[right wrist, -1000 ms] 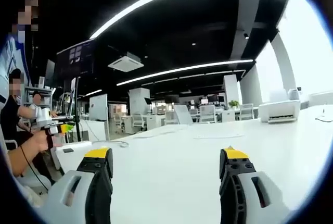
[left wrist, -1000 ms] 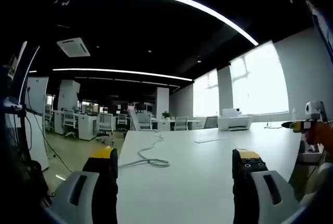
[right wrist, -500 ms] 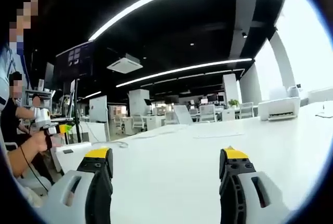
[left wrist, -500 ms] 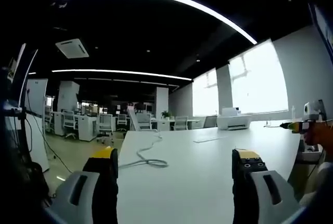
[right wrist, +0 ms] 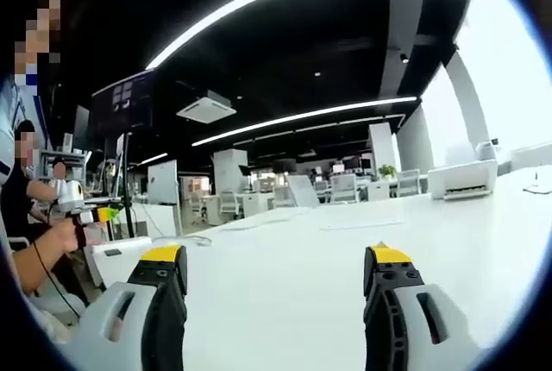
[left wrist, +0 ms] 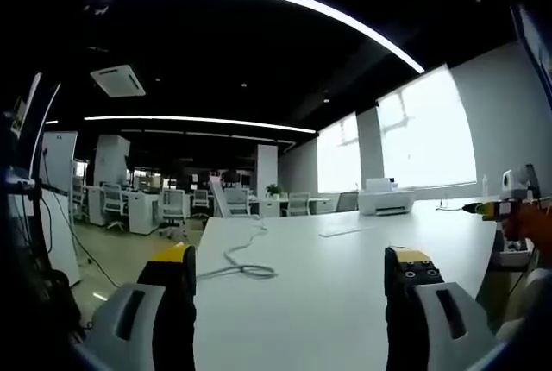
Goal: Pick up the power strip scattered on the table, fix it on the side mounting bracket of the table, and press the switch
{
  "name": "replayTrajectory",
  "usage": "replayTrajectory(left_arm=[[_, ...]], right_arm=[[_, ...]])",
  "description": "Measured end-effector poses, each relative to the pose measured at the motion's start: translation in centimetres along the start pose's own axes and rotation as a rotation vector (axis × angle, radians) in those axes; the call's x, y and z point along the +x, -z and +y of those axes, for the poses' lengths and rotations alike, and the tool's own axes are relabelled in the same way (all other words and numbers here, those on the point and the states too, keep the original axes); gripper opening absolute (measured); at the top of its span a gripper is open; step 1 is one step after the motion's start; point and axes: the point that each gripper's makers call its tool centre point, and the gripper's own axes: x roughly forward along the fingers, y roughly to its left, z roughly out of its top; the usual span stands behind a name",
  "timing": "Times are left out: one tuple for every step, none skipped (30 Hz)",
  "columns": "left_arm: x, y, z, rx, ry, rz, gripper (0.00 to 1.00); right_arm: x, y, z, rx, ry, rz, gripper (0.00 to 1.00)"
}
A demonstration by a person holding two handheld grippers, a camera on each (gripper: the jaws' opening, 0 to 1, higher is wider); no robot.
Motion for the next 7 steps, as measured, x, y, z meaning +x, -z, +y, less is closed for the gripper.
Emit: replayTrajectory(left_arm=[[-0.01,0.04,-0.01,-0.001,0.000,0.001,0.94],[-0.04,0.04,0.00,-0.002,0.000,0.000,0.94],[-0.07,0.04,0.00,-0.003,0.001,-0.001,0.94],[-0.10,0.08,-0.01,-0.004,0.001,-0.001,0.94],[-0.11,0.11,-0.02,-0.005,0.002,0.000,0.94],[-0.12,0.20,-0.05,-0.005,0.004,0.003,0.94],[-0.12,0.22,-0.05,-0.005,0.004,0.004,0.94]], right_arm=[[0.03,0.03,0.01,0.002,0.000,0.000,0.80],[0.05,0.04,0.04,0.002,-0.001,0.000,0.80],[0.09,0.05,0.10,0.002,-0.002,0.000,0.80],[0.13,0.07,0.19,0.002,-0.004,0.000,0.80],[0.15,0.09,0.22,0.002,-0.005,0.000,0.80],[0.18,0.11,0.28,0.002,-0.006,0.000,0.80],[0.21,0.12,0.30,0.003,-0.007,0.000,0.80]])
